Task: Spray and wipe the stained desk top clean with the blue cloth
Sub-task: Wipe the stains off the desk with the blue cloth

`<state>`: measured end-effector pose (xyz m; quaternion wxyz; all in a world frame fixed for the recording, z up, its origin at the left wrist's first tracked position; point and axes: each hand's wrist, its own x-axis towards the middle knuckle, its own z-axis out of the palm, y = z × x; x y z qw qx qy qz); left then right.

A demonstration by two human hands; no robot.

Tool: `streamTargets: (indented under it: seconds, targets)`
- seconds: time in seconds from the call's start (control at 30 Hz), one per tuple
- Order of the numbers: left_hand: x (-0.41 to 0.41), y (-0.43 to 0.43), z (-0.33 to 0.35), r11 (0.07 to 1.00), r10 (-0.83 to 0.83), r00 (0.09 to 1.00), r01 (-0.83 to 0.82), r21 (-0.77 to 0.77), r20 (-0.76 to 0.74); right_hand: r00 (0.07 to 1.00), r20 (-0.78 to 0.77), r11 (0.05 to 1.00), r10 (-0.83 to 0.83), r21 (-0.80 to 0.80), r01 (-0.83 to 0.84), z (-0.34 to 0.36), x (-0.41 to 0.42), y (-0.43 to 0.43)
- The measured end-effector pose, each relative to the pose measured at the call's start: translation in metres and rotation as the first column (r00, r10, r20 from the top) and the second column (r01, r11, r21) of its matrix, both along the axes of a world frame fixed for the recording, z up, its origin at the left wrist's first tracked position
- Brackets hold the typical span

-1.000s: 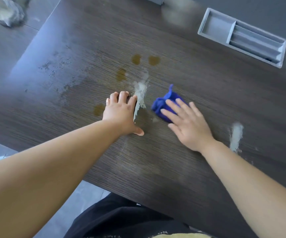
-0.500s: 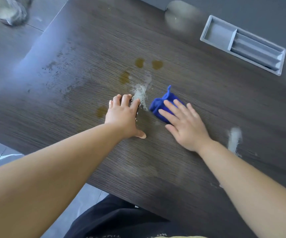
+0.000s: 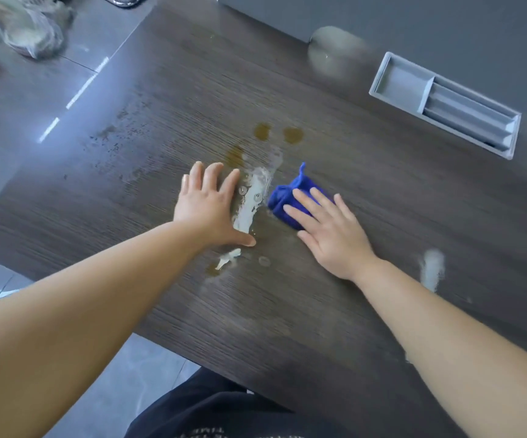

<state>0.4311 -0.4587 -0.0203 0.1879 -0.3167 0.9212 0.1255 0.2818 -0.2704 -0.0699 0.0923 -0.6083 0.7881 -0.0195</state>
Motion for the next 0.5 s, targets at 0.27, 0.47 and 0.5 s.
streamTargets:
  seconds: [0.27, 0.47, 0.5]
  targets:
    - [0.008, -0.040, -0.005, 0.983, 0.172, 0.981, -0.177, 0.054, 0.089, 0.698, 0.055, 0.700, -0.714, 0.071, 0.711, 0.005, -0.038, -0.108]
    - [0.004, -0.040, -0.008, 0.985, 0.168, 0.978, -0.172, 0.025, 0.124, 0.990, 0.040, 0.990, -0.137, -0.007, 0.137, 0.000, 0.009, -0.093]
    - [0.003, -0.041, -0.008, 0.985, 0.164, 0.978, -0.169, 0.027, 0.132, 0.995, 0.039, 0.996, -0.092, -0.015, 0.093, -0.001, 0.002, -0.080]
